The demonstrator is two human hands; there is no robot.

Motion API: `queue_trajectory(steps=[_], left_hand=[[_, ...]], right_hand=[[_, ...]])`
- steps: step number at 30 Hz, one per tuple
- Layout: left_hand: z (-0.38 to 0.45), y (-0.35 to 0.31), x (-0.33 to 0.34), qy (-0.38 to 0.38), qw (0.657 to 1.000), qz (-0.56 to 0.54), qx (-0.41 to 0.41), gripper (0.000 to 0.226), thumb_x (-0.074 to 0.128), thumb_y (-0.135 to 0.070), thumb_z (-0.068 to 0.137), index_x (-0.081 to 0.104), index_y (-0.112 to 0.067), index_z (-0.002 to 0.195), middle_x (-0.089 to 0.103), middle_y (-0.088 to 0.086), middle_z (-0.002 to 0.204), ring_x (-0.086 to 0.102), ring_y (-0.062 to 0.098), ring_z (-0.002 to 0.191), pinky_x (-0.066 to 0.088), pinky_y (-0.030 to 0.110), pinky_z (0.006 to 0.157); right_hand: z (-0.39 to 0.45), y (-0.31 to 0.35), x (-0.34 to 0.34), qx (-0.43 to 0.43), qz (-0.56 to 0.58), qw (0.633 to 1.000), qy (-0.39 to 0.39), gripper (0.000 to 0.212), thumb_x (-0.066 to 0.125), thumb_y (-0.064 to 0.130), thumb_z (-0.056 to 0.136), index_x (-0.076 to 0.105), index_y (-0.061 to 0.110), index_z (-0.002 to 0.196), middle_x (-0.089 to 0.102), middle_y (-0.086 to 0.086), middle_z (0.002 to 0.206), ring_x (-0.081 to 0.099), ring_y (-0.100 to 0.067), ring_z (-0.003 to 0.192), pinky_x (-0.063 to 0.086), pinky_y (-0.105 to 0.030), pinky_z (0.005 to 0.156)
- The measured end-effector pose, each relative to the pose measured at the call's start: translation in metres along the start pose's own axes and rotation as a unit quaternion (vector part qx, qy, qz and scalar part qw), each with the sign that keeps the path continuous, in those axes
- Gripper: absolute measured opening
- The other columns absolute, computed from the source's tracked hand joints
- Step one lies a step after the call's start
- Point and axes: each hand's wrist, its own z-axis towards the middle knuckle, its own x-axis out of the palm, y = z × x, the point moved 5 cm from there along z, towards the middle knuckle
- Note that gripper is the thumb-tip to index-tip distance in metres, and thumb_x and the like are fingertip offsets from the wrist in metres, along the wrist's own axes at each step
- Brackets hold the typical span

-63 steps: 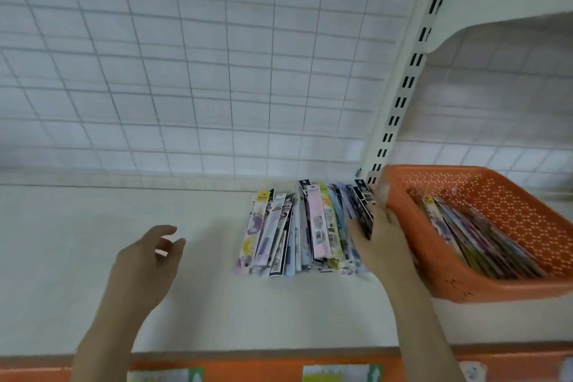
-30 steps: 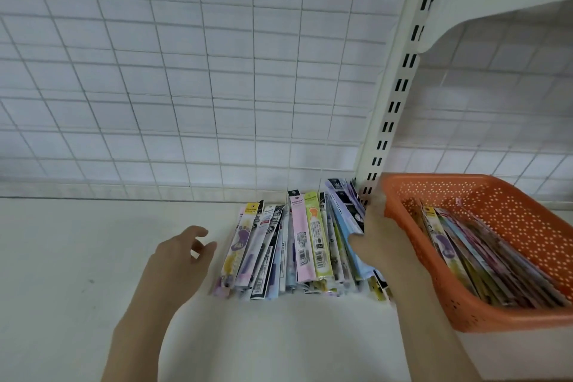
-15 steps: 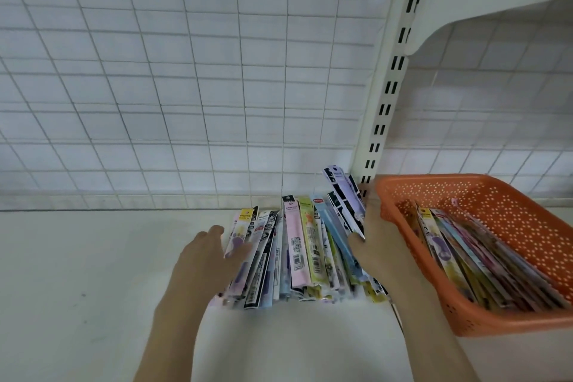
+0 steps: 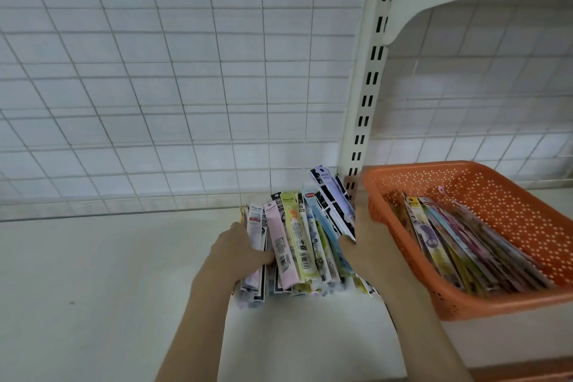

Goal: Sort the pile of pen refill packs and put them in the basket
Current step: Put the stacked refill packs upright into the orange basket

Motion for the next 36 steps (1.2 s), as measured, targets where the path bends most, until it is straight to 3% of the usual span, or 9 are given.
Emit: queue_trajectory(steps=[3, 6, 9, 12, 16, 19, 25, 30, 36], left_hand=[[-0.001, 0.004, -0.002, -0.005, 0.999, -0.045, -0.010, 0.042, 0.072, -0.027, 0.070, 0.043, -0.008, 0.095, 0.050, 0.003, 0.080, 0.049, 0.015, 0.063, 0.035, 0.024, 0.049], [-0.004, 0.007, -0.005, -0.004, 0.997, -0.078, -0.006, 0.038, 0.071, -0.023, 0.073, 0.040, -0.011, 0.094, 0.046, -0.001, 0.077, 0.048, 0.011, 0.061, 0.035, 0.023, 0.049], [-0.010, 0.010, -0.008, 0.006, 0.993, -0.118, -0.005, 0.048, 0.071, -0.023, 0.077, 0.037, -0.018, 0.111, 0.043, -0.009, 0.082, 0.046, 0.005, 0.065, 0.038, 0.021, 0.052], [-0.015, 0.016, -0.010, 0.016, 0.991, -0.134, -0.011, 0.073, 0.071, -0.024, 0.078, 0.029, -0.014, 0.137, 0.048, -0.001, 0.105, 0.046, 0.003, 0.066, 0.037, 0.020, 0.051], [-0.021, 0.017, -0.008, 0.028, 0.992, -0.120, -0.009, 0.050, 0.066, -0.021, 0.079, 0.037, -0.016, 0.119, 0.048, -0.003, 0.085, 0.050, 0.012, 0.064, 0.037, 0.024, 0.050], [-0.022, 0.017, -0.009, 0.004, 0.990, -0.143, -0.001, 0.037, 0.059, -0.010, 0.080, 0.033, -0.020, 0.105, 0.049, -0.002, 0.081, 0.050, 0.011, 0.064, 0.037, 0.023, 0.051], [-0.023, 0.033, -0.022, -0.034, 0.983, -0.177, 0.029, 0.028, 0.050, -0.001, 0.081, 0.040, -0.013, 0.104, 0.050, 0.003, 0.081, 0.049, 0.014, 0.065, 0.038, 0.025, 0.052], [-0.023, 0.057, -0.044, -0.083, 0.971, -0.220, 0.043, 0.025, 0.049, -0.001, 0.084, 0.041, -0.015, 0.104, 0.058, 0.008, 0.085, 0.056, 0.019, 0.068, 0.036, 0.025, 0.050], [-0.019, 0.065, -0.065, -0.142, 0.951, -0.261, 0.082, 0.018, 0.053, -0.009, 0.087, 0.044, -0.016, 0.101, 0.060, 0.005, 0.083, 0.064, 0.030, 0.075, 0.042, 0.028, 0.053]], right_hand=[[0.001, -0.001, 0.003, -0.007, 0.018, 1.000, -0.003, 0.047, 0.050, 0.019, 0.093, 0.027, 0.011, 0.133, 0.040, 0.004, 0.053, 0.042, -0.010, 0.041, 0.033, -0.020, 0.042], [0.000, 0.000, 0.003, -0.012, 0.020, 1.000, -0.013, 0.048, 0.050, 0.018, 0.092, 0.026, 0.011, 0.134, 0.039, 0.005, 0.052, 0.039, -0.009, 0.041, 0.032, -0.020, 0.043], [0.000, 0.002, 0.002, -0.012, 0.014, 1.000, -0.011, 0.051, 0.049, 0.019, 0.093, 0.023, 0.011, 0.136, 0.038, 0.006, 0.052, 0.038, -0.007, 0.040, 0.027, -0.017, 0.041], [-0.002, 0.005, 0.004, -0.008, 0.023, 1.000, -0.007, 0.049, 0.048, 0.017, 0.093, 0.022, 0.012, 0.133, 0.040, 0.004, 0.053, 0.038, -0.008, 0.040, 0.028, -0.018, 0.041], [-0.004, 0.008, 0.009, 0.003, 0.044, 0.999, 0.013, 0.055, 0.048, 0.011, 0.093, 0.016, 0.010, 0.138, 0.035, 0.005, 0.057, 0.035, -0.006, 0.041, 0.021, -0.014, 0.038], [-0.006, 0.012, 0.009, 0.010, 0.029, 0.999, 0.014, 0.048, 0.048, 0.011, 0.093, 0.022, 0.009, 0.133, 0.034, 0.006, 0.059, 0.034, -0.006, 0.044, 0.022, -0.016, 0.040], [-0.012, 0.018, 0.007, 0.026, 0.003, 1.000, 0.005, 0.054, 0.048, 0.013, 0.093, 0.018, 0.010, 0.138, 0.037, 0.006, 0.059, 0.037, -0.008, 0.044, 0.024, -0.018, 0.040], [-0.017, 0.031, 0.009, 0.051, -0.015, 0.999, 0.001, 0.045, 0.049, 0.016, 0.093, 0.025, 0.011, 0.131, 0.047, 0.002, 0.066, 0.054, -0.021, 0.058, 0.038, -0.028, 0.049], [-0.016, 0.052, 0.000, 0.035, -0.014, 0.999, -0.022, 0.048, 0.052, 0.020, 0.093, 0.026, 0.012, 0.132, 0.061, -0.018, 0.111, 0.066, -0.028, 0.077, 0.049, -0.032, 0.063]])
